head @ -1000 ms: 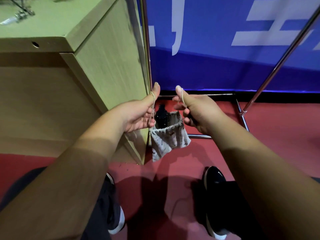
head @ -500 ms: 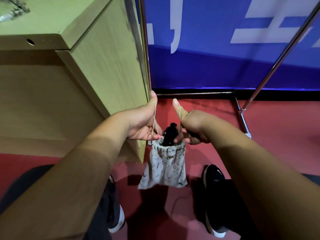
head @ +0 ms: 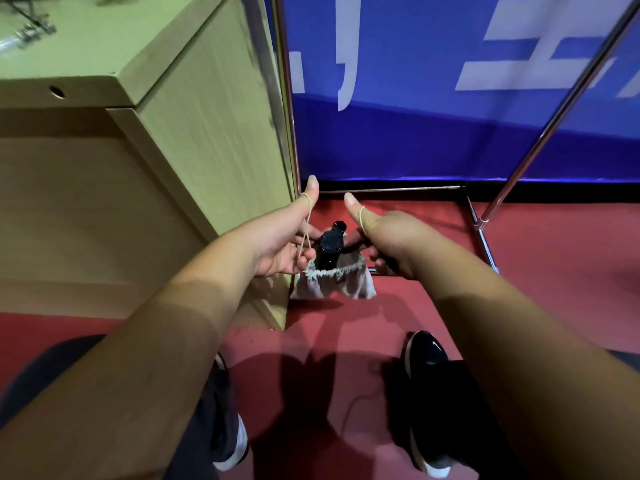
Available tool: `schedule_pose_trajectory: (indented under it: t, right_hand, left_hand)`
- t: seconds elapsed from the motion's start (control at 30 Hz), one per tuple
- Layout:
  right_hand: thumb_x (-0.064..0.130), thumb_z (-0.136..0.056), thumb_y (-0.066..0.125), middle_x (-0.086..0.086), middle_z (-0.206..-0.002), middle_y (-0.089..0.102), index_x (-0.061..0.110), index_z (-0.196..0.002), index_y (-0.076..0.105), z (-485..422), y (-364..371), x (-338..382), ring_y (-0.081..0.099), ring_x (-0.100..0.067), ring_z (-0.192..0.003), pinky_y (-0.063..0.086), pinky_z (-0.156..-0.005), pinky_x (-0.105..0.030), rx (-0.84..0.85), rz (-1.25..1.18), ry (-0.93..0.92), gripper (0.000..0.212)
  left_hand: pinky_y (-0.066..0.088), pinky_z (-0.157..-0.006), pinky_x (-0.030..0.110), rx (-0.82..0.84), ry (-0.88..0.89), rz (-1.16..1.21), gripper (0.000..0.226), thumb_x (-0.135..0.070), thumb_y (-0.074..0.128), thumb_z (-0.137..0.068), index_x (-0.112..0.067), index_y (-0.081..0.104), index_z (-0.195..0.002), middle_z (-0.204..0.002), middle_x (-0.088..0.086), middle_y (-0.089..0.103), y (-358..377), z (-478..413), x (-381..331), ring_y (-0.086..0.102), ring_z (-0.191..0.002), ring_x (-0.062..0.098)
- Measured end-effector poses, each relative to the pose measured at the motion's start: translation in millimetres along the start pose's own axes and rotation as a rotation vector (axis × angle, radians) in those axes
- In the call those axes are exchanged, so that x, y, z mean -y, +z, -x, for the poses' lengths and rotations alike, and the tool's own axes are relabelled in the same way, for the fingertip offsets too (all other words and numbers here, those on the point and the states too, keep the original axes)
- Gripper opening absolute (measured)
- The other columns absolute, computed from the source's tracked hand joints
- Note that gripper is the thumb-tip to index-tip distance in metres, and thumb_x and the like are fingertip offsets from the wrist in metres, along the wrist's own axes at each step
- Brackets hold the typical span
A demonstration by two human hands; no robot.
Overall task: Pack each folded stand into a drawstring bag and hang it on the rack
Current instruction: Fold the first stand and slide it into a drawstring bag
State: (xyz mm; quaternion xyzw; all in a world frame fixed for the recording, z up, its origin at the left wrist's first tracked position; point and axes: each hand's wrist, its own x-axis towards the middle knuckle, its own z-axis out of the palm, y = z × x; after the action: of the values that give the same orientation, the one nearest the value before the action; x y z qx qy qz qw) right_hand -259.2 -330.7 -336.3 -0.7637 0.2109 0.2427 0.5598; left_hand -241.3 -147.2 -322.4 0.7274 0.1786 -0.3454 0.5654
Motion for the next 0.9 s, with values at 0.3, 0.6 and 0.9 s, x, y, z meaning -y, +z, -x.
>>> schedule_pose_trajectory:
  t: [0.3, 0.6, 0.9]
  right_hand:
    - [0.087, -0.088, 0.055, 0.005, -0.109, 0.082, 0.019, -0.114, 0.075, 3, -6, 19, 0.035, -0.006, -0.041, 0.043, -0.046, -0.02, -0.017, -0.377, -0.066, 0.075]
    - [0.091, -0.089, 0.041, -0.002, -0.094, 0.075, 0.004, -0.113, 0.068, 4, -10, 18, 0.028, -0.004, -0.037, 0.04, -0.041, -0.019, 0.055, -0.394, 0.051, 0.095]
    - [0.058, -0.111, 0.04, -0.003, -0.106, 0.083, 0.015, -0.127, 0.066, -2, -14, 21, 0.03, -0.007, -0.036, 0.042, -0.042, -0.018, -0.098, -0.581, -0.048, 0.052]
  left_hand:
    - [0.025, -0.05, 0.022, 0.055, 0.095, 0.059, 0.084, -0.102, 0.046, -0.064, -0.025, 0.057, -0.094, -0.066, -0.004, 0.04, -4, 7, -11, 0.027, -0.054, 0.01]
    - [0.011, -0.066, 0.027, 0.017, 0.168, 0.117, 0.027, -0.048, 0.078, -0.091, -0.025, 0.066, -0.098, -0.083, -0.011, 0.046, -1, -4, -1, 0.026, -0.054, 0.005]
    - [0.02, -0.043, 0.017, 0.102, 0.125, 0.044, 0.012, -0.021, 0.063, -0.104, -0.023, 0.062, -0.092, -0.074, -0.004, 0.043, -3, -13, 0, 0.027, -0.048, 0.003]
